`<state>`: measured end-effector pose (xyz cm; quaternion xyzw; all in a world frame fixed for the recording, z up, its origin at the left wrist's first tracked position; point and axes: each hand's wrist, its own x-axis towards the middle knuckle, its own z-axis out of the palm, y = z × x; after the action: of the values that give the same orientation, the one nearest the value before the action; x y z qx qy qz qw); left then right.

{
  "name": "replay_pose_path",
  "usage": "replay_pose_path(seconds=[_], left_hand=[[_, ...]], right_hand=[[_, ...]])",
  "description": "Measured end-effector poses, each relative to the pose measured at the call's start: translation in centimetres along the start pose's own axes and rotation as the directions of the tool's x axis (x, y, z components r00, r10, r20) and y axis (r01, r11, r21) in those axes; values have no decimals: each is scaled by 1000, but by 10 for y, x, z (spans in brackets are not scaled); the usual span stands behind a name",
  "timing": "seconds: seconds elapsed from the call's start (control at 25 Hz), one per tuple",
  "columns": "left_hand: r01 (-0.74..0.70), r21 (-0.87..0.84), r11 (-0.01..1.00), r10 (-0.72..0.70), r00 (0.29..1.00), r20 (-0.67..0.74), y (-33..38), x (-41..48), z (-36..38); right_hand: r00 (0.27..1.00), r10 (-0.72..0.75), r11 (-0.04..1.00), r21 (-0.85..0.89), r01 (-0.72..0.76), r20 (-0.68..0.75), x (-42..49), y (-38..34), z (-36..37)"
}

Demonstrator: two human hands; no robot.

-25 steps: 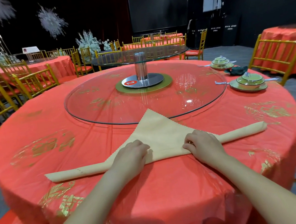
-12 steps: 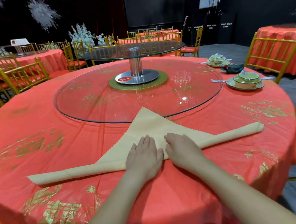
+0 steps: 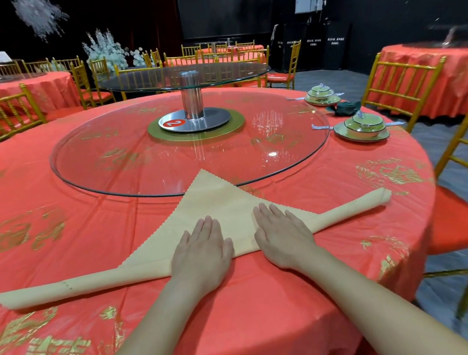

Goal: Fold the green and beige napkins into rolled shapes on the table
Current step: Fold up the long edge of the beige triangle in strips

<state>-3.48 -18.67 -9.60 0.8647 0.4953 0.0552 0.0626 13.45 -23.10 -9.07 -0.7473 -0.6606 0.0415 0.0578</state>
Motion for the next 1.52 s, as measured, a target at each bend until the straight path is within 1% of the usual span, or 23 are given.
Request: replay_pose_path(seconds=[0.24, 0.36, 0.72, 0.8, 0.96, 1.12, 1.24, 1.28, 1.32, 1.36, 1.44, 1.48, 1.52], left_hand=[[2, 26, 1000, -2, 1000, -8, 1, -1, -1], [1, 20, 1000, -1, 1000, -24, 1, -1, 0], [-16, 30, 999, 17, 998, -61, -1, -2, 2], [-15, 15, 1000, 16, 998, -62, -1, -3, 2], [0, 36, 999, 2, 999, -42, -1, -2, 2], [5, 37, 999, -3, 1000, -31, 2, -3, 3], [14, 33, 999, -14, 1000, -19, 3, -2, 2], [19, 34, 999, -18, 1000, -18, 4, -2, 1], [20, 34, 999, -20, 1000, -17, 5, -2, 1], [22, 34, 999, -22, 1000, -12, 6, -2, -1], [31, 28, 999, -31, 999, 7, 7, 0, -2], [36, 29, 999, -36, 999, 12, 6, 0, -3], [36, 32, 999, -37, 999, 13, 7, 0, -3]], right_hand=[[997, -49, 997, -52, 52, 58, 1, 55, -13], [993, -73, 996, -45, 78, 90, 3, 85, -18], [991, -100, 994, -22, 102, 86, 8, 139, -25], [993, -71, 997, -16, 73, 90, 8, 150, -28], [996, 40, 999, -26, -38, 80, 10, 168, -30], [991, 127, 990, 56, -129, 30, 13, 175, -26], [970, 243, 967, 78, -244, 12, 12, 178, -31], [966, 260, 960, 113, -258, -6, 10, 171, -34], [969, 243, 959, 157, -235, -32, 9, 158, -37], [981, 182, 970, 176, -169, -62, 8, 138, -38], [996, -21, 993, 111, 31, -88, 6, 83, -35], [990, -114, 989, 82, 121, -81, 6, 53, -31], [983, -170, 982, 76, 175, -72, 7, 26, -25]])
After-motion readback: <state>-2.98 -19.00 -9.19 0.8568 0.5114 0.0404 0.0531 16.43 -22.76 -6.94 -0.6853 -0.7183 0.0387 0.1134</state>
